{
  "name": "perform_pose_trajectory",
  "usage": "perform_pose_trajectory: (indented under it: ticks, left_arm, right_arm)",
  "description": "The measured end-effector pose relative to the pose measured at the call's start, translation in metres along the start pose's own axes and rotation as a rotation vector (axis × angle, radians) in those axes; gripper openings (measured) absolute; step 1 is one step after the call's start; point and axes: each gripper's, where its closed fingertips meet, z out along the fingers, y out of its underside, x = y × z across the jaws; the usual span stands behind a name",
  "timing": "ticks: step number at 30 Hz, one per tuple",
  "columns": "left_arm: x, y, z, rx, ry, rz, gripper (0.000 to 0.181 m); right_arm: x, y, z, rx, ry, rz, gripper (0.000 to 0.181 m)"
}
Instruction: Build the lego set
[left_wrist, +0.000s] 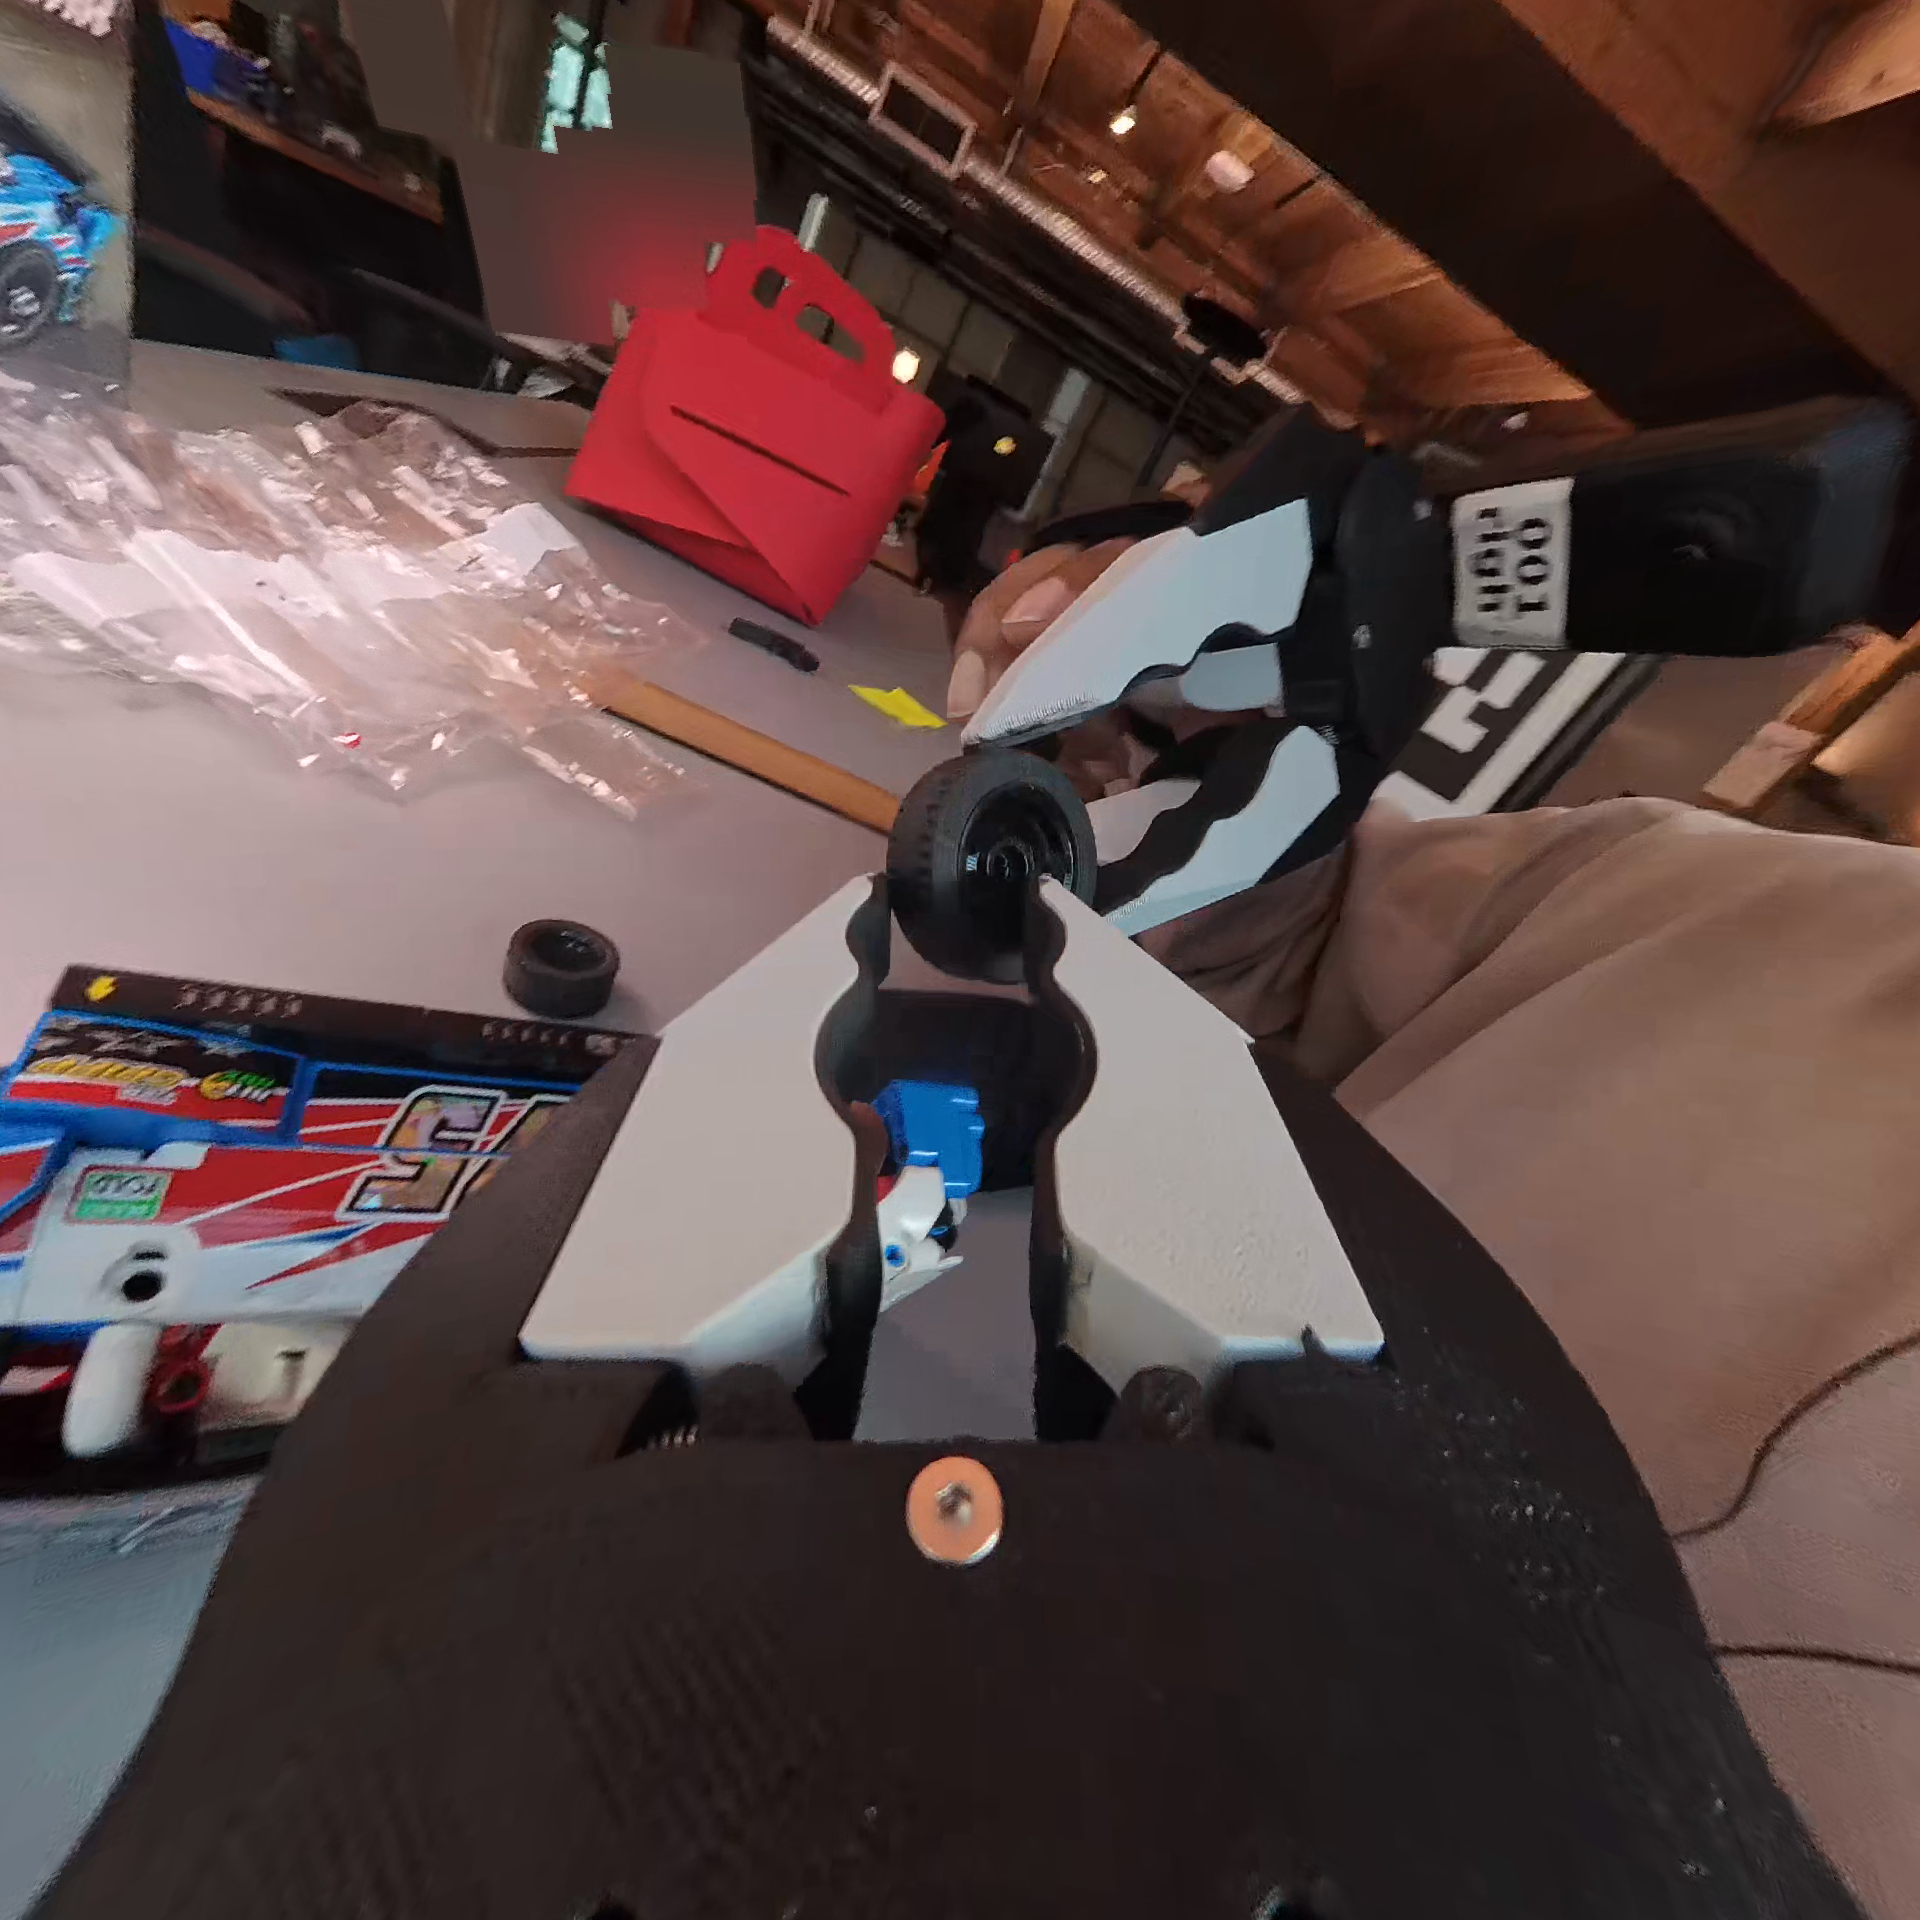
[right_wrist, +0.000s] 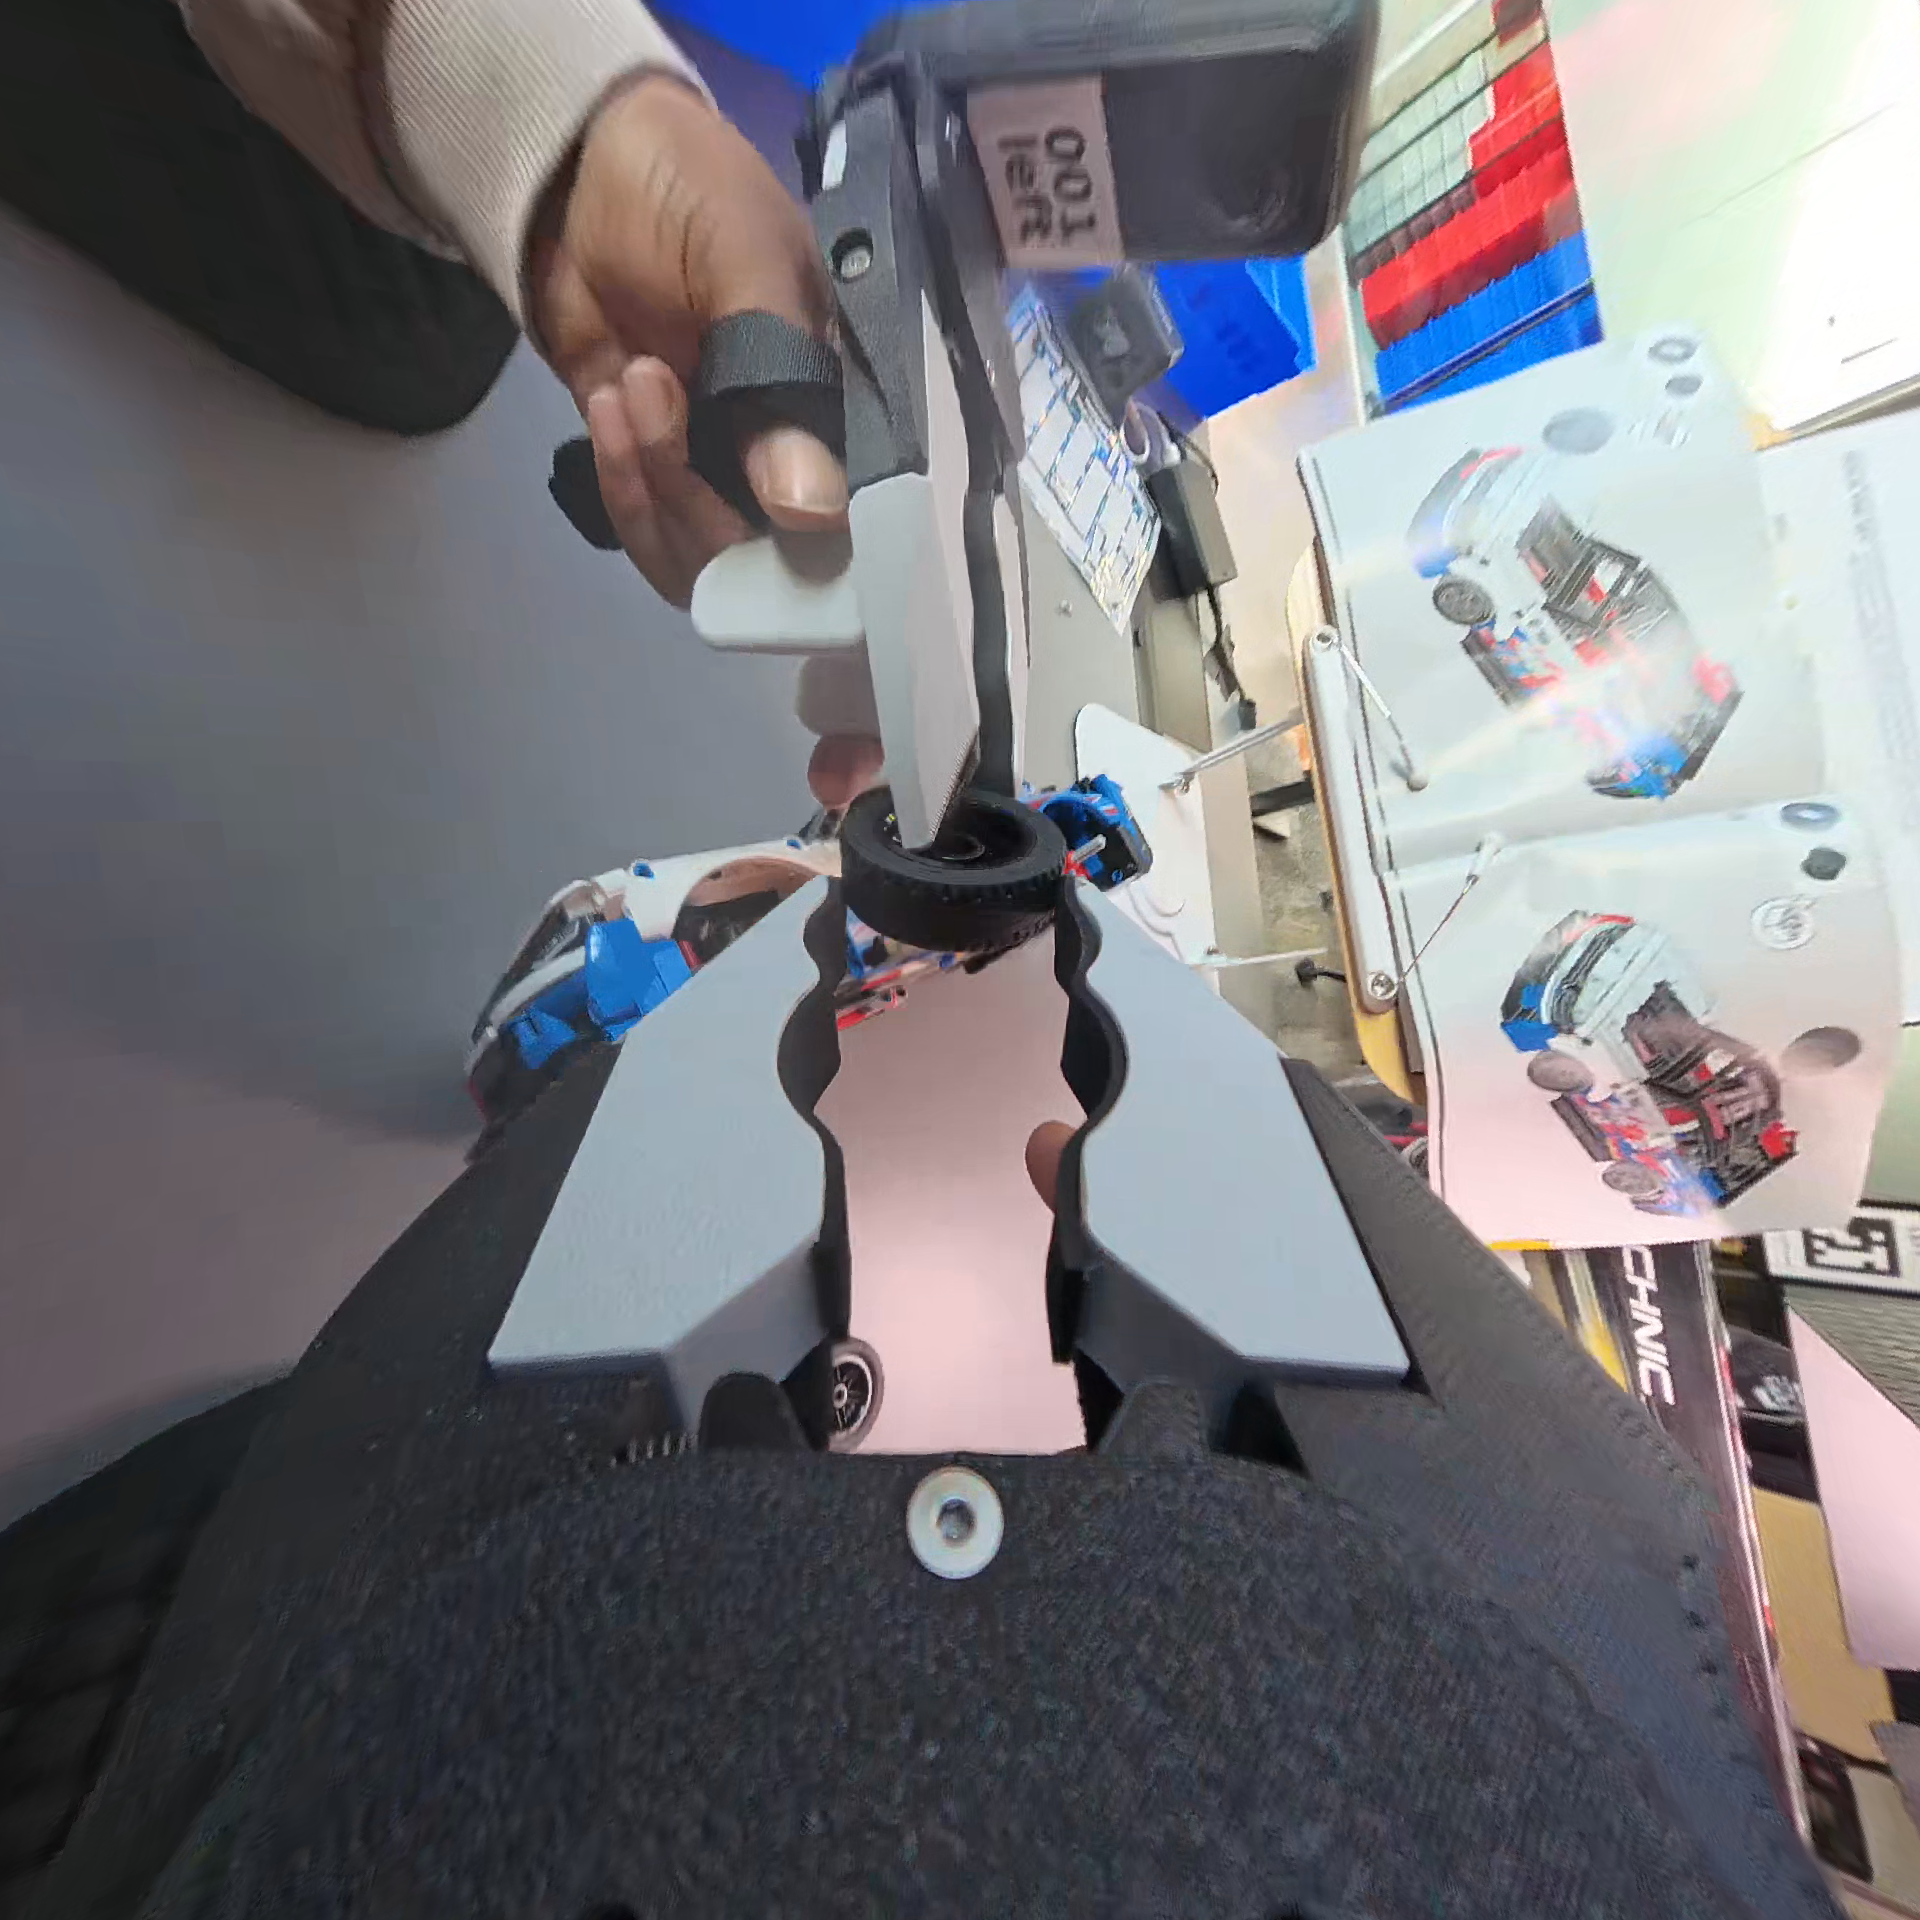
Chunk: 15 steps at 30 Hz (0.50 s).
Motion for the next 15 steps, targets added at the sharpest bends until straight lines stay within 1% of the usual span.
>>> perform_pose_trajectory:
  ticks: [1, 3, 4, 6, 8, 10, 12, 15]
  left_arm:
    - [0.012, -0.004, -0.004, 0.037, 0.09, -0.006, 0.02]
    - [0.036, -0.013, -0.017, 0.121, 0.291, -0.053, 0.015]
    - [0.049, -0.017, -0.023, 0.161, 0.382, -0.056, 0.013]
    - [0.069, -0.018, -0.031, 0.197, 0.519, -0.048, 0.013]
    - [0.083, -0.013, -0.029, 0.172, 0.589, -0.049, 0.013]
    - [0.093, -0.011, -0.028, 0.179, 0.645, -0.053, 0.013]
    - [0.097, -0.012, -0.027, 0.192, 0.692, -0.085, 0.013]
    - [0.096, -0.017, -0.028, 0.224, 0.722, -0.109, 0.013]
  right_arm:
    - [0.0, -0.012, -0.006, 0.07, 0.003, 0.017, 0.038]
    - [-0.004, -0.037, -0.021, 0.258, -0.019, 0.079, 0.035]
    - [-0.008, -0.045, -0.026, 0.329, -0.049, 0.113, 0.033]
    - [-0.014, -0.054, -0.03, 0.429, -0.085, 0.151, 0.039]
    - [-0.02, -0.062, -0.032, 0.499, -0.115, 0.159, 0.045]
    - [-0.026, -0.07, -0.031, 0.52, -0.116, 0.108, 0.047]
    - [-0.031, -0.078, -0.033, 0.532, -0.113, 0.042, 0.041]
    - [-0.027, -0.081, -0.034, 0.527, -0.116, 0.012, 0.039]
